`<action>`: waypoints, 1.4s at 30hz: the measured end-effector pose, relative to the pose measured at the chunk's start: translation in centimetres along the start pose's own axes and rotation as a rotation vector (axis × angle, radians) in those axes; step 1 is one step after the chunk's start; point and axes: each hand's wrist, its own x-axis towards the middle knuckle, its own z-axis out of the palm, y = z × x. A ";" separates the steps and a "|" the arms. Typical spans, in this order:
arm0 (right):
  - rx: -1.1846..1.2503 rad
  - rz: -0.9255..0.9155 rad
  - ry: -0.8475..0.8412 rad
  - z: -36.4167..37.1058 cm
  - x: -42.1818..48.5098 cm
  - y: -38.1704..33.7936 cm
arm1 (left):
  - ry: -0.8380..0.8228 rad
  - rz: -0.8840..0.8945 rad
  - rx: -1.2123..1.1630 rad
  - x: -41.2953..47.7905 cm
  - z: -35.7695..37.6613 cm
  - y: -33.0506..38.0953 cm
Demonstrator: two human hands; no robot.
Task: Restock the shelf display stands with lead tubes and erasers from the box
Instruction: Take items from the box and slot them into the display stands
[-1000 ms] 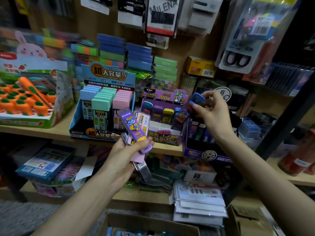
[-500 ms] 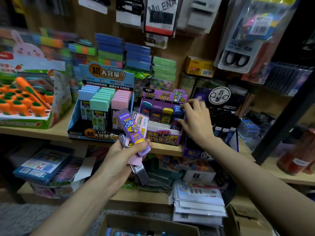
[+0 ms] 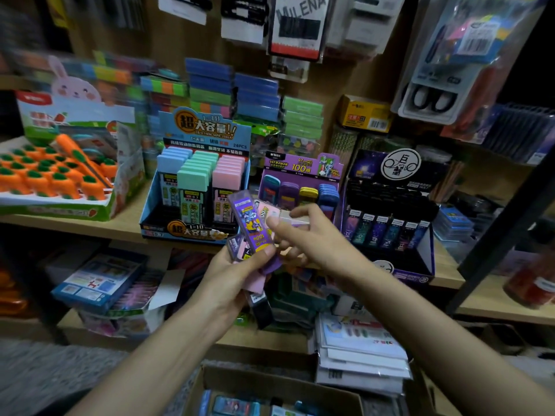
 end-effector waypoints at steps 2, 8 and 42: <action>0.032 0.020 -0.010 0.5 -0.9 0.7 | 0.011 0.009 -0.015 0.1 -0.2 0.2; 0.092 -0.023 -0.113 1.6 -2.4 1.9 | -0.011 -0.001 0.022 0.0 -0.6 1.2; -1.114 -0.550 0.302 -5.2 11.2 -2.9 | 0.103 0.002 0.226 0.0 -2.6 3.2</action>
